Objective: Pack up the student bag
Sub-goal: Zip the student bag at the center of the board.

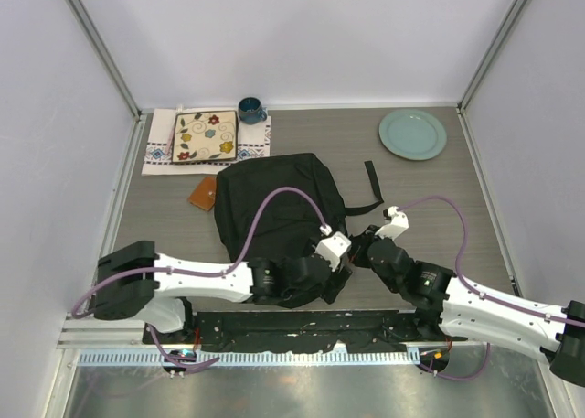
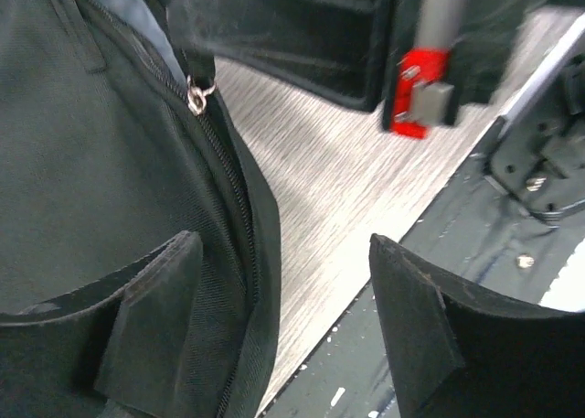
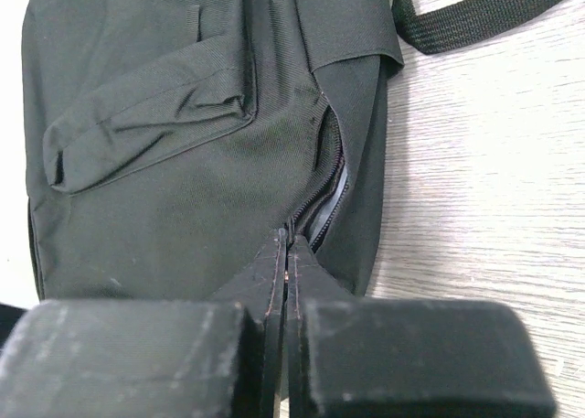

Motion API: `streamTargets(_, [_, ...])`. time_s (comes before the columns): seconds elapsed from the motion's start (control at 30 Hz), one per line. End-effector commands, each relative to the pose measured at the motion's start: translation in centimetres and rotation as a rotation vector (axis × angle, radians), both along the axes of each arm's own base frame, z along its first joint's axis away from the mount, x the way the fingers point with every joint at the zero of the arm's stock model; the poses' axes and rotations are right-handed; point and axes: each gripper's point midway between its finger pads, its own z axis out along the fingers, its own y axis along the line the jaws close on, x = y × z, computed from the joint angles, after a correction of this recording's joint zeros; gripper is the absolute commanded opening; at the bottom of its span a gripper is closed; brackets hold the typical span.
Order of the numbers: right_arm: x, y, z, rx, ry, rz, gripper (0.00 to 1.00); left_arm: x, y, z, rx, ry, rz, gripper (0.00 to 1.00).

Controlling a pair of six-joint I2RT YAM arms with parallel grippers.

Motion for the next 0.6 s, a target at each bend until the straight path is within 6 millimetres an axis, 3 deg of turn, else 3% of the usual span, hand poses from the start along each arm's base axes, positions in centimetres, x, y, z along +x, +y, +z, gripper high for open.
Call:
streamTargets(0.0, [0.9, 0.0, 2.4, 0.028, -0.057, -0.025, 0.01, 0.7, -1.7, -0.4, -0.006, -0.033, 0.007, 0.73])
streamTargets(0.07, [0.9, -0.1, 2.5, 0.029, -0.061, -0.03, 0.01, 0.7, -1.9, -1.2, 0.005, -0.027, 0.008, 0.49])
streamTargets(0.1, [1.0, -0.1, 2.5, 0.027, -0.063, -0.034, 0.01, 0.7, -1.7, -1.5, 0.008, -0.023, 0.013, 0.28])
streamTargets(0.17, [1.3, -0.5, 2.6, 0.012, -0.07, -0.058, 0.01, 0.5, -1.6, -1.5, -0.005, -0.009, 0.023, 0.13])
streamTargets(0.2, [1.4, -0.7, 2.6, 0.003, -0.073, -0.068, 0.01, 0.4, -1.1, -2.0, 0.002, 0.002, 0.026, 0.0])
streamTargets(0.37, [2.6, -1.0, 2.6, -0.053, -0.08, -0.12, 0.01, -1.5, -0.5, -2.1, -0.097, 0.089, -0.004, 0.0])
streamTargets(0.57, [4.4, -1.5, 3.7, -0.071, -0.104, -0.157, 0.01, -4.1, 0.7, -4.7, -0.052, 0.165, -0.064, 0.0])
